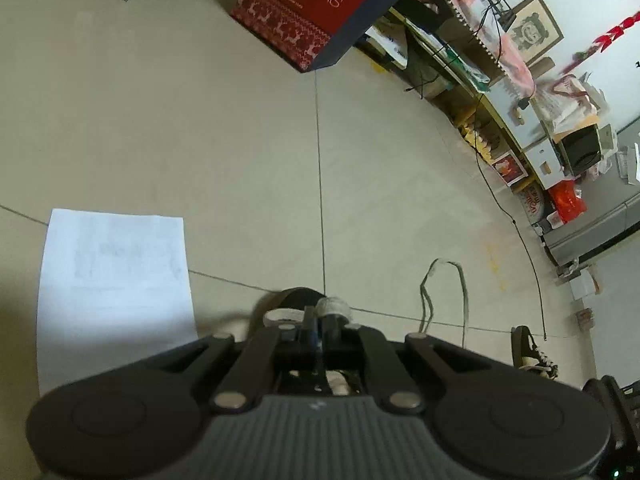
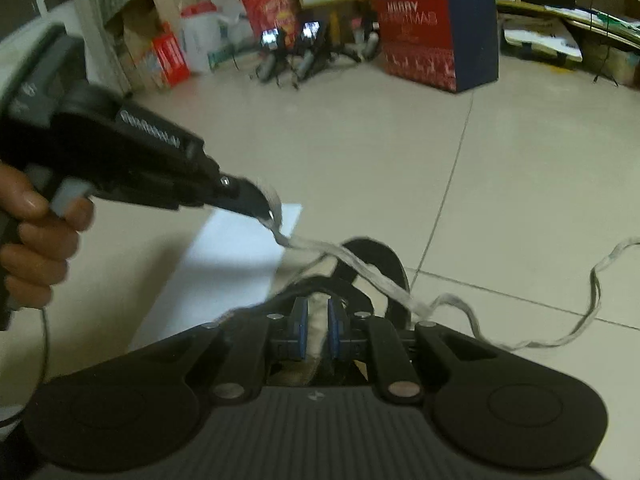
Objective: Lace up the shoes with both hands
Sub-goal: 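Grasp the sneaker collar with the right tool, then push the shoelace tip into an eyelet with the left tool while the right tool holds the sneaker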
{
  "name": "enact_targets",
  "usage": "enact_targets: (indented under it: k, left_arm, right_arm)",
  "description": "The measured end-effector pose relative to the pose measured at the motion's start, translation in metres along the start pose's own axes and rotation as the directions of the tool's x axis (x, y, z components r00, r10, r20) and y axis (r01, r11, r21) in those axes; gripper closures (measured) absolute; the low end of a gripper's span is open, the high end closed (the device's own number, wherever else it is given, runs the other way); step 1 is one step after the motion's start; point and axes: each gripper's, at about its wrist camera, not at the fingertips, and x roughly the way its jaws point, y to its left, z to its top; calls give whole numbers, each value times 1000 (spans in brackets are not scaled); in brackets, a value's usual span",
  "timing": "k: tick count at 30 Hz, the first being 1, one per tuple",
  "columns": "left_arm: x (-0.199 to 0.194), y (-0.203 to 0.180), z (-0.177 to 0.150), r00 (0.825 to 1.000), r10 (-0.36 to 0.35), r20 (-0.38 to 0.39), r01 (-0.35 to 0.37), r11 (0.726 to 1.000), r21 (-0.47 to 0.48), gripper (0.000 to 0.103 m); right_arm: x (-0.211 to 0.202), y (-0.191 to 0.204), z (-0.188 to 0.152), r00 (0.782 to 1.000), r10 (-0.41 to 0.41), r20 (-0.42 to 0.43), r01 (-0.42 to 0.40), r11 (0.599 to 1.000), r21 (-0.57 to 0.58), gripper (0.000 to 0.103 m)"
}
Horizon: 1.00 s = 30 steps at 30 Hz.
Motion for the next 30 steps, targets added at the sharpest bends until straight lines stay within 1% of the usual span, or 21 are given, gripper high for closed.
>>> enact_targets:
  k: [2,4,6,10,15,18,25,30]
  left_arm:
    - [4,2,-1,1000,-1,-17,1,1000,-1,101]
    - [5,1,-3,1000,1,-27,-1,1000,21,101]
    - [5,0,-5,1000,4,-30,-3,999,42,101]
    - [9,3,-5,999,-5,-43,7,999,41,101]
    - [11,-7,-5,999,-6,-47,11,995,101,101]
    - [12,-5,-6,998,-1,-60,7,995,100,101]
    - [13,-5,-4,997,4,-71,6,991,133,101]
    - [16,-4,-6,997,-4,-77,14,991,130,101]
  right_arm:
    - [7,6,7,1000,-11,-17,10,1000,-27,91]
    - [10,8,11,999,-14,-34,12,998,-56,90]
    - [13,9,13,998,-12,-53,8,997,-83,90]
    - [14,2,10,996,4,-84,-14,994,-111,90]
    - [20,3,9,995,10,-96,-21,993,-119,90]
    - [24,4,9,995,10,-100,-22,993,-117,91]
    - [33,6,6,995,-5,-96,-5,994,-107,91]
    - [34,5,5,996,3,-90,-10,997,-80,91]
